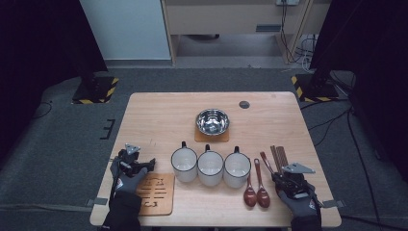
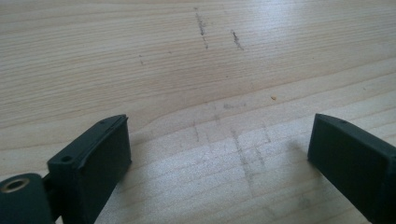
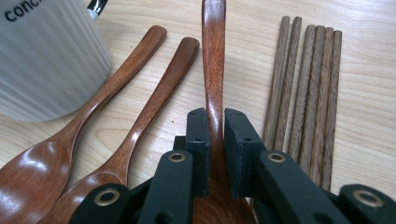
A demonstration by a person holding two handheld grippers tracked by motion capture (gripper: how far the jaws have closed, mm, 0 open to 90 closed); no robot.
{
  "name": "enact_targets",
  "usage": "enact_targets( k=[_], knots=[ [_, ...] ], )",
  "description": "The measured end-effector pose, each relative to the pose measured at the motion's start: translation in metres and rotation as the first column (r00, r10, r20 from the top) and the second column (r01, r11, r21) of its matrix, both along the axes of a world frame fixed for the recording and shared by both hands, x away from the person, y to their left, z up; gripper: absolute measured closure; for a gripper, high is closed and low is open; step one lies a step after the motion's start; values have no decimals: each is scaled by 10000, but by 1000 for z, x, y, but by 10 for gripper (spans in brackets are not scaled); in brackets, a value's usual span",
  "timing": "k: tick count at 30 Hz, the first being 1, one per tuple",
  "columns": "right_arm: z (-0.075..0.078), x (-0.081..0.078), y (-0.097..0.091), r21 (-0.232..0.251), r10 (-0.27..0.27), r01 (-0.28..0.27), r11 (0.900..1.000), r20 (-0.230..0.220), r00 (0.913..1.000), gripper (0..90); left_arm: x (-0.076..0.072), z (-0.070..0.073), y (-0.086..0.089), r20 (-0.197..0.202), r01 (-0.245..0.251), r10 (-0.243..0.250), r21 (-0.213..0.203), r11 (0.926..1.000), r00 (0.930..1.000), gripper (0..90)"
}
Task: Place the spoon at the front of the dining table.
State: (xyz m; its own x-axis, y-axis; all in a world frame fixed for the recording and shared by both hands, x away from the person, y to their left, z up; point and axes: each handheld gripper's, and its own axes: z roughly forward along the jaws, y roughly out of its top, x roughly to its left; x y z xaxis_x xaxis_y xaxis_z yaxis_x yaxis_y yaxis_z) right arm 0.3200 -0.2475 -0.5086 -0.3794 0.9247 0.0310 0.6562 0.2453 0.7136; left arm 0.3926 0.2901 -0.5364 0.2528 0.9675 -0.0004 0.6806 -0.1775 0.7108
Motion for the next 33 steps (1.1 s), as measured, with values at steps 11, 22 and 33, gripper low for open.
enact_targets(
  k=[11,22,33],
  knots=[
    [8,-1,-3,151,1,-5,9999,264,9997,805,0,1,4,169,-148,148,-35,9999,9997,128],
    [13,-2,-6,286,-86,74,9996,416,9991,805,-4,10,8,382,-389,384,119,9992,9985,216],
    [19,-3,-11,389,-190,168,9991,569,9982,806,-12,30,10,1111,-357,397,-377,9987,9930,225]
  ],
)
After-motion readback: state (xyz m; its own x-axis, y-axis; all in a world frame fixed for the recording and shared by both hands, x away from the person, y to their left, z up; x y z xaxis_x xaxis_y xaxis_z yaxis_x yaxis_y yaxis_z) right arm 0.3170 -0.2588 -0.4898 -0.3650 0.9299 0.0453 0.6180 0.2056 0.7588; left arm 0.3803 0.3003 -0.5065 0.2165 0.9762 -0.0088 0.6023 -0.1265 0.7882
